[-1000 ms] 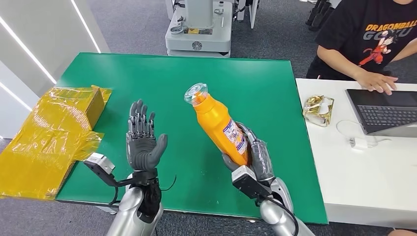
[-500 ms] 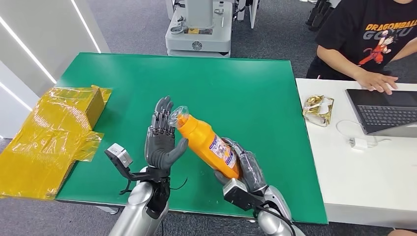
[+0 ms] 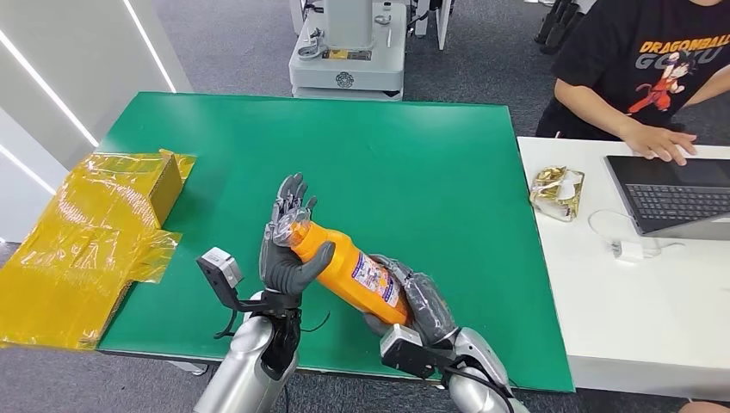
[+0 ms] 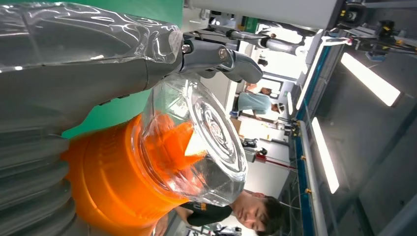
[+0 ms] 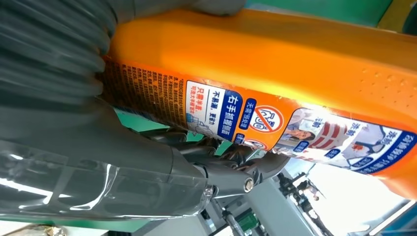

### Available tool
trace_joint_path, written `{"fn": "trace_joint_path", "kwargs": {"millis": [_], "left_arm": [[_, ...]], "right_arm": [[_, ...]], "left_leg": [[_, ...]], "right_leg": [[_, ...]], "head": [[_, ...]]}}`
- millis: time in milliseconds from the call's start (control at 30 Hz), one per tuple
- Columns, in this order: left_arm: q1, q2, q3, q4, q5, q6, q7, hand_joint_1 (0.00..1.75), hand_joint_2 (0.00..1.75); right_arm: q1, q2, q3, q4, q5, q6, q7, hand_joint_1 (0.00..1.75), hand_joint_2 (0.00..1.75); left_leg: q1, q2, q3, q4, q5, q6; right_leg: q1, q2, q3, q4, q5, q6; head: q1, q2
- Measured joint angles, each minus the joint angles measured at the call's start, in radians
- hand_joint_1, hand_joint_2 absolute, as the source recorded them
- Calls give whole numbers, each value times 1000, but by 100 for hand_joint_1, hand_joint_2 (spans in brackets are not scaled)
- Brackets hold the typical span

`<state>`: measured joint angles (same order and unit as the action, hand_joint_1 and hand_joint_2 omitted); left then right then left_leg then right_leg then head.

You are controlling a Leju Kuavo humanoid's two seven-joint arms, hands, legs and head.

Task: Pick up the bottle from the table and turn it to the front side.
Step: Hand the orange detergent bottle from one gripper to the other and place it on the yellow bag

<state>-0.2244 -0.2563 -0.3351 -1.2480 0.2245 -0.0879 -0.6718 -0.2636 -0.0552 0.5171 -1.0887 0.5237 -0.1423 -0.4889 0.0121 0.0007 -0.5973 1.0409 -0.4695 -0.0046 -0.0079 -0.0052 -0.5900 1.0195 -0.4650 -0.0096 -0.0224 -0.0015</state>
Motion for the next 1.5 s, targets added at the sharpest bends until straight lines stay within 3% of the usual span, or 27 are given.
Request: {"fn": "trace_joint_path", "kwargs": {"millis": [600, 733, 767, 1000, 1167, 1200, 1333, 1500], "left_arm": [[-15, -4, 14, 36, 0, 12, 2, 0, 175], [-16, -3, 15, 43, 0, 16, 1, 172, 175], [-17, -3, 16, 44, 0, 18, -1, 175, 175], [-19, 1, 16, 45, 1, 30, -16, 175, 175], [-33, 1, 16, 55, 27, 97, -1, 175, 175], [-38, 1, 16, 59, 32, 104, 0, 168, 175], [-57, 1, 15, 72, 41, 109, 1, 0, 175], [-72, 0, 12, 88, 43, 109, 1, 0, 175]], "right_arm": [[-51, 2, -20, 62, 56, 17, 7, 175, 175], [-53, 2, -21, 76, 64, 8, 11, 175, 175], [-53, 2, -21, 79, 65, 6, 12, 175, 175], [-54, 2, -28, 90, 63, -26, 18, 175, 175], [-55, 3, -39, 90, 38, -70, 17, 175, 175], [-55, 3, -41, 90, 32, -75, 15, 175, 175], [-60, 3, -43, 93, 14, -88, 2, 175, 175], [-64, 3, -44, 101, 3, -102, -8, 175, 175]], "left_leg": [[0, 0, 0, 0, 0, 0], [0, 0, 0, 0, 0, 0], [0, 0, 0, 0, 0, 0], [0, 0, 0, 0, 0, 0], [0, 0, 0, 0, 0, 0], [0, 0, 0, 0, 0, 0], [0, 0, 0, 0, 0, 0], [0, 0, 0, 0, 0, 0]], "right_leg": [[0, 0, 0, 0, 0, 0], [0, 0, 0, 0, 0, 0], [0, 0, 0, 0, 0, 0], [0, 0, 0, 0, 0, 0], [0, 0, 0, 0, 0, 0], [0, 0, 0, 0, 0, 0], [0, 0, 0, 0, 0, 0], [0, 0, 0, 0, 0, 0]], "head": [[0, 0], [0, 0], [0, 0], [0, 0], [0, 0], [0, 0], [0, 0], [0, 0]]}}
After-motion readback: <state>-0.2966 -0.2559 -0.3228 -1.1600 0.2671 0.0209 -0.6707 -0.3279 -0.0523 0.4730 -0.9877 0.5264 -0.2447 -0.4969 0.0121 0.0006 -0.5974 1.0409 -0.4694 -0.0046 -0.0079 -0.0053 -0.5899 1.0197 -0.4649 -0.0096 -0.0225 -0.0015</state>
